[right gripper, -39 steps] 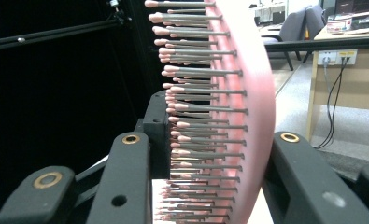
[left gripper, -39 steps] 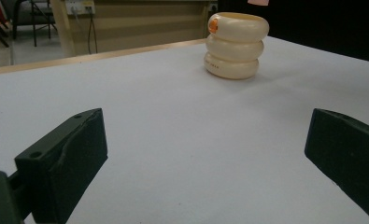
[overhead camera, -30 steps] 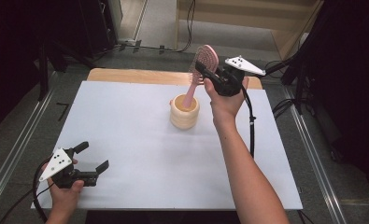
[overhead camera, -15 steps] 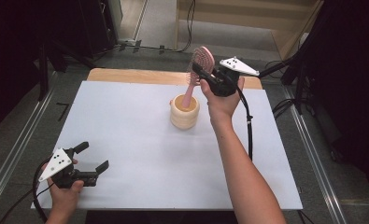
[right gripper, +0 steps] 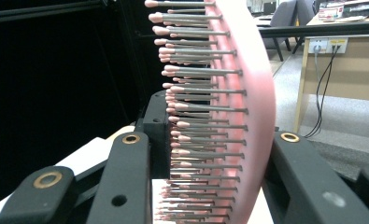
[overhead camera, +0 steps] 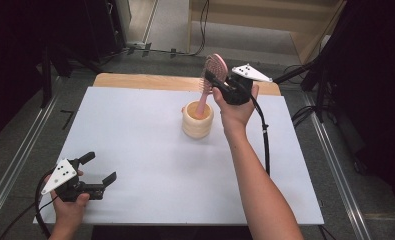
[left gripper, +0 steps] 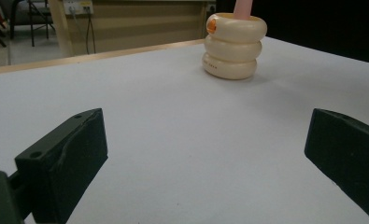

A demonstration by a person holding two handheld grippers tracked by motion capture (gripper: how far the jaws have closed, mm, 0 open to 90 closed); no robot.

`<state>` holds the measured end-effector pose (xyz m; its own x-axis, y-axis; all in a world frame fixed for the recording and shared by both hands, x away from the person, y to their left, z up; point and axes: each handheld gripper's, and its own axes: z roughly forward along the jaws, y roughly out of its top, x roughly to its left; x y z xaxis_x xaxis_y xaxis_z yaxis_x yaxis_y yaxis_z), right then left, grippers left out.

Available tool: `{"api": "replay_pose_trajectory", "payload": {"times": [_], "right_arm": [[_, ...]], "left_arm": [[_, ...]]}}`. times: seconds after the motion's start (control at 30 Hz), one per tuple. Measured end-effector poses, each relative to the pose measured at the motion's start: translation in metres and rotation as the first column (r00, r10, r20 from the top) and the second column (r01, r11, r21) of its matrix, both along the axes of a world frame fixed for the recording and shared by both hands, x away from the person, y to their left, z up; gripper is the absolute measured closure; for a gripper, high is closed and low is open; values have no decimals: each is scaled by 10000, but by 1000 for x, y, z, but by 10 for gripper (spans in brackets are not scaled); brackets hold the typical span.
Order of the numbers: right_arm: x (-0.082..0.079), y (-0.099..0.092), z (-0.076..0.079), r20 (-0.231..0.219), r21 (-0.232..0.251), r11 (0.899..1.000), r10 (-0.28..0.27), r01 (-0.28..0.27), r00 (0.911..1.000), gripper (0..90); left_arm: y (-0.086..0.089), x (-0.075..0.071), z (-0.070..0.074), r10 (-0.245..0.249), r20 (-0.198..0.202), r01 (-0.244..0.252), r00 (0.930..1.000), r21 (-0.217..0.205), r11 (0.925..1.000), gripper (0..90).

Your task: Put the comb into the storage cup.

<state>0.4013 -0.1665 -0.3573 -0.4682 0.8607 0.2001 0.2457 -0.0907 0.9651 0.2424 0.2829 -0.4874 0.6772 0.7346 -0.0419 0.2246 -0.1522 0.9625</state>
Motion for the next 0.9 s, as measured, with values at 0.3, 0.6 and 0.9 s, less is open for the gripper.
{"api": "replay_pose_trajectory", "payload": {"times": [0.3,0.6,0.9], "right_arm": [[3,1,-15,-275,-54,10000,-64,63,9996,619],[7,3,-30,-563,-75,10000,-63,59,9984,619],[10,2,-46,-868,-14,9999,-133,133,9961,619]], "left_arm": [[0,0,0,-9,-1,9,10000,-9,10000,0],[0,0,0,-17,-12,17,10000,0,10000,0],[0,0,0,-16,-22,16,10000,1,10000,0]]}}
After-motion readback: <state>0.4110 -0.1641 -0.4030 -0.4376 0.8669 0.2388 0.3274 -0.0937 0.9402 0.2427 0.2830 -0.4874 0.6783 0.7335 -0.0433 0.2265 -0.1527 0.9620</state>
